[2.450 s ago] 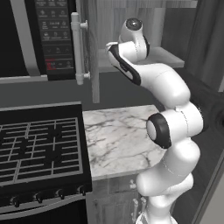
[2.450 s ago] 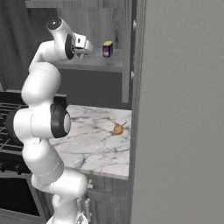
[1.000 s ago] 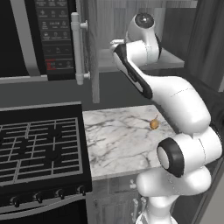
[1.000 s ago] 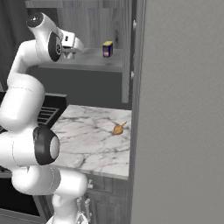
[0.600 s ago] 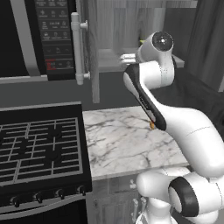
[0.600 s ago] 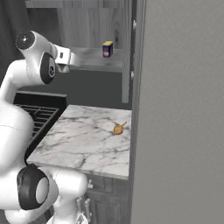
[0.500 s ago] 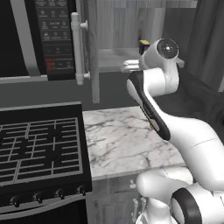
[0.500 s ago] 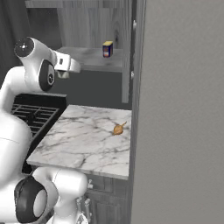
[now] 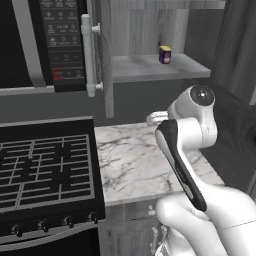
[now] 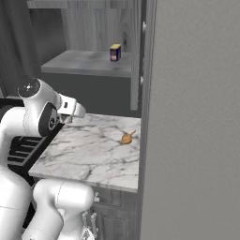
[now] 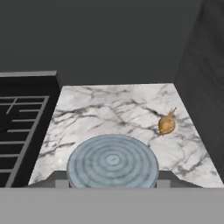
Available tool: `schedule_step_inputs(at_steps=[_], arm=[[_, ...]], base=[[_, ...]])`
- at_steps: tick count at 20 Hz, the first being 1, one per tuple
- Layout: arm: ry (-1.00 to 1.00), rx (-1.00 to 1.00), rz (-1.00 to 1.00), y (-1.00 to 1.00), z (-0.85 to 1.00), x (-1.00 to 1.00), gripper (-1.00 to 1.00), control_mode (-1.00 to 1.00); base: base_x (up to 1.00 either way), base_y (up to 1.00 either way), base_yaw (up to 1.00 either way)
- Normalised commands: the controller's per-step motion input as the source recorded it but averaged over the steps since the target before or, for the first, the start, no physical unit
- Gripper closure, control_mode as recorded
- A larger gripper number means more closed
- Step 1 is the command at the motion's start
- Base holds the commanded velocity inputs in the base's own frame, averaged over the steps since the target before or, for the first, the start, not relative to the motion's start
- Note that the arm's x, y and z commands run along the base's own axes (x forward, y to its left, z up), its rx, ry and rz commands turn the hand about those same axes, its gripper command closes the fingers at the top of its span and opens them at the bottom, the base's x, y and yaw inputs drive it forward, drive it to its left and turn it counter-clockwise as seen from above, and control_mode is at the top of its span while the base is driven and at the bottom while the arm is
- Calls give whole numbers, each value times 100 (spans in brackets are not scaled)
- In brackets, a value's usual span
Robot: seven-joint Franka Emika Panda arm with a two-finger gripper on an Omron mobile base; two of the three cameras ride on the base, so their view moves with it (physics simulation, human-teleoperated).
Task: Restock the canned food cabinet by taking the new fresh canned food from the counter and placing it in the cabinet. Then, take the old canned food from the cabinet and place it on the counter.
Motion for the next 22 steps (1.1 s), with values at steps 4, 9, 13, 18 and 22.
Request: schedule_step_inputs(at_steps=[4, 9, 13, 18, 22], arm=[[32, 0, 0, 0, -100, 8, 100, -100], [29, 0, 6, 0, -93, 44, 100, -100], [15, 0, 12, 7, -52, 20, 100, -100], [2, 0, 13, 10, -67, 40, 100, -100], [-1, 0, 11, 14, -63, 65, 100, -100]], base=[[0, 0, 0], [0, 0, 0], [0, 0, 0], [0, 0, 0], [0, 0, 0]])
